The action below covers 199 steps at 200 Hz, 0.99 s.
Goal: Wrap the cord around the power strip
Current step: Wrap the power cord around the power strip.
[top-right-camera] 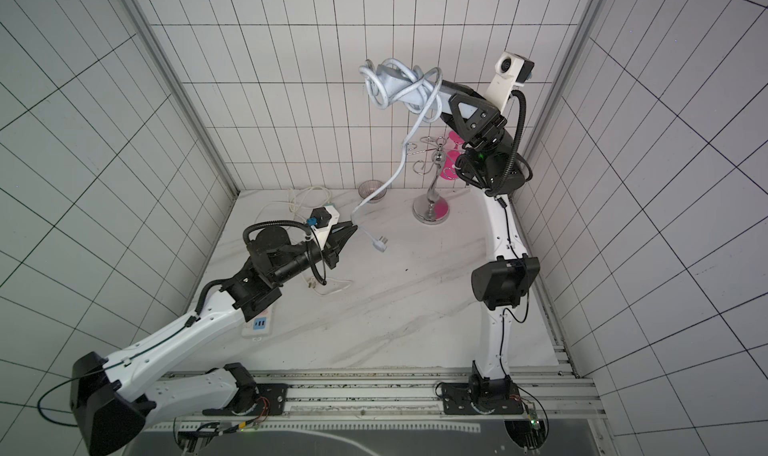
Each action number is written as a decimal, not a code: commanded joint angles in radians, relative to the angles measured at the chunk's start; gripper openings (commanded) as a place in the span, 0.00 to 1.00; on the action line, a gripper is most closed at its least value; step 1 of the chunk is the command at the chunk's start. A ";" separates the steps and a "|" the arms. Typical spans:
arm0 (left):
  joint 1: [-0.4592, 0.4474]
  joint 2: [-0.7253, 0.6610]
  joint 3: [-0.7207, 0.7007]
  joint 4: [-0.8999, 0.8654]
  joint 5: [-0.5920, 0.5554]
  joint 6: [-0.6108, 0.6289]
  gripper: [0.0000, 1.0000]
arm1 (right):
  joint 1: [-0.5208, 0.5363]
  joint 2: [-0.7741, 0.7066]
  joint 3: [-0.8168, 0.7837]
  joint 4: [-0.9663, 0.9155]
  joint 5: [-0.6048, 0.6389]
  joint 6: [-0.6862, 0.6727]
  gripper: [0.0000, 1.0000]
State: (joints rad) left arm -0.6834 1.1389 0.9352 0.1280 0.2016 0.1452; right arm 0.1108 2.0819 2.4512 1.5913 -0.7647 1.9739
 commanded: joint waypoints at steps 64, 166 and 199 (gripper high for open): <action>0.021 0.021 -0.076 0.238 0.236 -0.111 0.41 | -0.045 -0.051 0.068 0.179 0.114 0.109 0.00; -0.115 0.172 -0.159 0.583 0.442 -0.226 0.50 | -0.059 -0.060 0.066 0.190 0.139 0.122 0.00; -0.134 0.255 -0.131 0.688 0.509 -0.278 0.52 | -0.059 -0.066 0.066 0.188 0.139 0.119 0.00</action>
State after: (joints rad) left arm -0.8082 1.3472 0.7868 0.6689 0.6388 -0.0685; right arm 0.0589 2.0663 2.4512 1.5917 -0.7101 2.0018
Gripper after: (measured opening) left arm 0.515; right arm 0.443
